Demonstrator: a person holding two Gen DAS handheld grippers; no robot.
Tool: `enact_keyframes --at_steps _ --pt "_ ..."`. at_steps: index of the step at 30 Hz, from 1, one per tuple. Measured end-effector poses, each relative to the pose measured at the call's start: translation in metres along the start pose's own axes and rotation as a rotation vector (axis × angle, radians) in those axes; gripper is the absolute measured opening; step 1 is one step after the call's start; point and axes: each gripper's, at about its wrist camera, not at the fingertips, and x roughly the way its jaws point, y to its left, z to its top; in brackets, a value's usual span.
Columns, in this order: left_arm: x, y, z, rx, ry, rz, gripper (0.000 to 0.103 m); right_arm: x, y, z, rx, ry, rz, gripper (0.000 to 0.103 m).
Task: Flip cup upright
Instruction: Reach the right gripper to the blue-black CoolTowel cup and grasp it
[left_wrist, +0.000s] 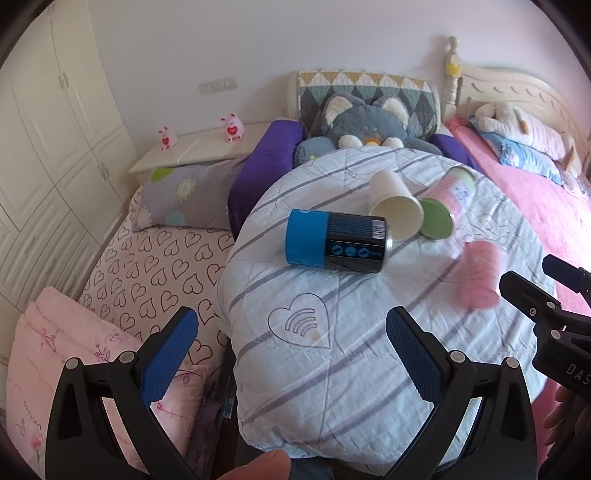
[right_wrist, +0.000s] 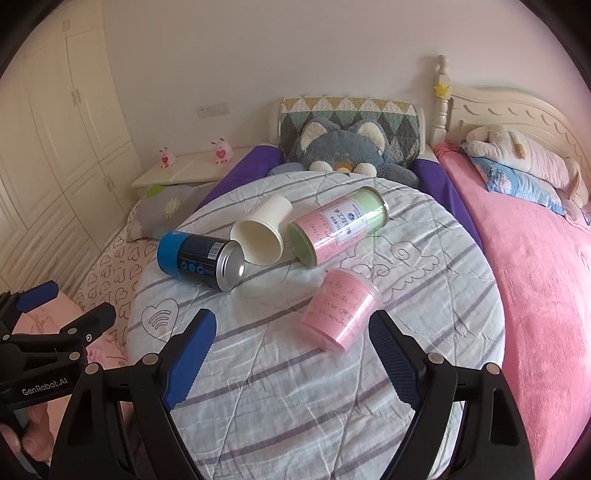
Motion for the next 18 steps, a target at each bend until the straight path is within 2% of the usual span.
enact_keyframes --at_steps 11,18 --pt "0.059 0.021 0.02 -0.058 0.087 0.026 0.103 0.073 0.027 0.042 -0.145 0.104 0.077 0.086" --pt "0.082 0.037 0.029 -0.093 0.118 0.044 0.103 0.103 0.052 0.064 -0.268 0.145 0.133 0.086"
